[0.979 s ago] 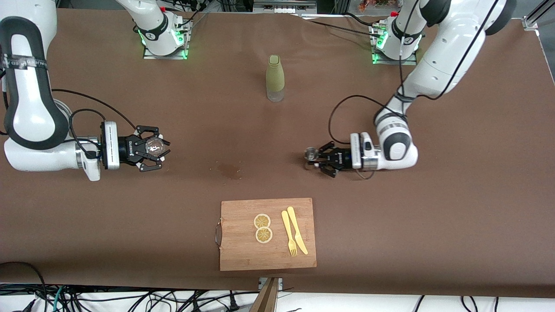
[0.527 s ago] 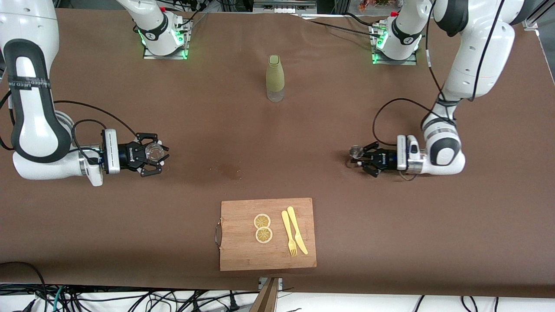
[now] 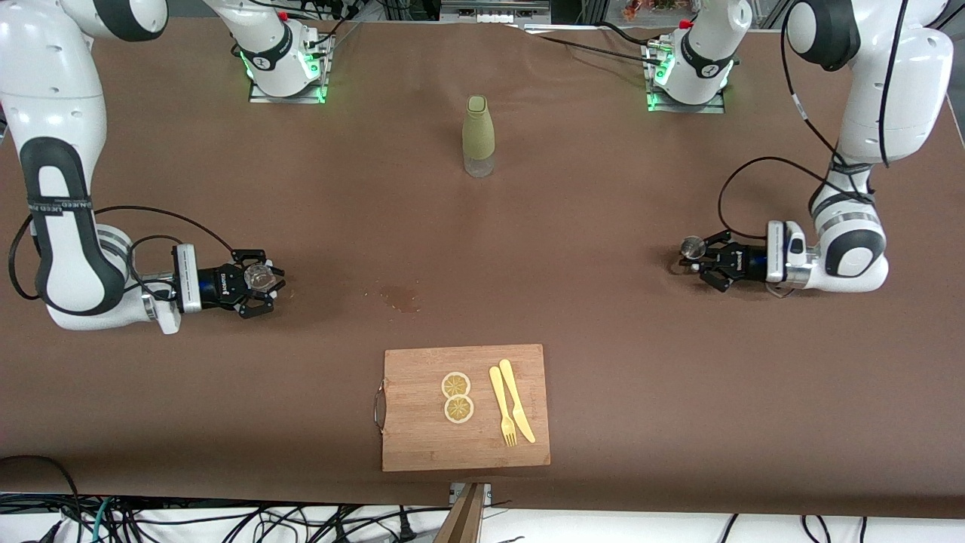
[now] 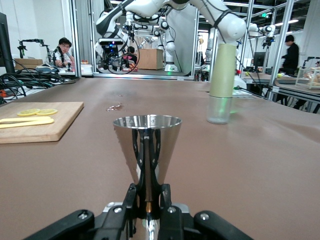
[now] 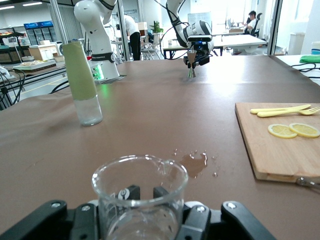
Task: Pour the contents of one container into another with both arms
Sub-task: 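Lower the beaker onto the table while the left gripper lowers the jigger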
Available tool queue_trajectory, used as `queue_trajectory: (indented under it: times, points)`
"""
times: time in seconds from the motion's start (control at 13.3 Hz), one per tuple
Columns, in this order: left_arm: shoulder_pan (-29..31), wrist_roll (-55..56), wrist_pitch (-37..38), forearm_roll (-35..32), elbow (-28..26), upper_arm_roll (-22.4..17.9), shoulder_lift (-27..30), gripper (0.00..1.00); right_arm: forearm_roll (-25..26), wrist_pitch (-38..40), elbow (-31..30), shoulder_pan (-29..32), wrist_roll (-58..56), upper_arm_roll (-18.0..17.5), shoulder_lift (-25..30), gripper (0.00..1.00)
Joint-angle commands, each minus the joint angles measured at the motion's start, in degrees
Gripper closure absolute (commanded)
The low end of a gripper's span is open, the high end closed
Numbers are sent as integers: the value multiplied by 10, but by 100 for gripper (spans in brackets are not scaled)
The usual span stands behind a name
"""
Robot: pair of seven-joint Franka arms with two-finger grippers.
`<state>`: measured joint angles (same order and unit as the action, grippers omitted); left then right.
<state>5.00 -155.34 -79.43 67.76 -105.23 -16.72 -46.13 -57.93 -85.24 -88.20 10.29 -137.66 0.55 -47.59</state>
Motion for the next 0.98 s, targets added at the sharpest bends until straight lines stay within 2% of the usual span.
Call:
queue_trajectory:
  times: [0.0,0.23,0.45,0.68,0.9]
  points:
    - [19,-37,45,-30,17,-13,-11,100,-5,24,31,31,-48,-20,-54,77]
    - [42,-58,81,-55,39,-25,-24,100,-3,28,33,48,-81,-22,-89,77]
    - [62,-78,102,-68,77,-26,-47,100,-3,28,35,76,-94,-43,-132,77]
    - [72,-96,127,-68,139,-26,-97,100,2,27,35,81,-107,-44,-144,76]
    - [82,-100,133,-67,150,-26,-109,100,2,27,35,82,-139,-44,-152,76]
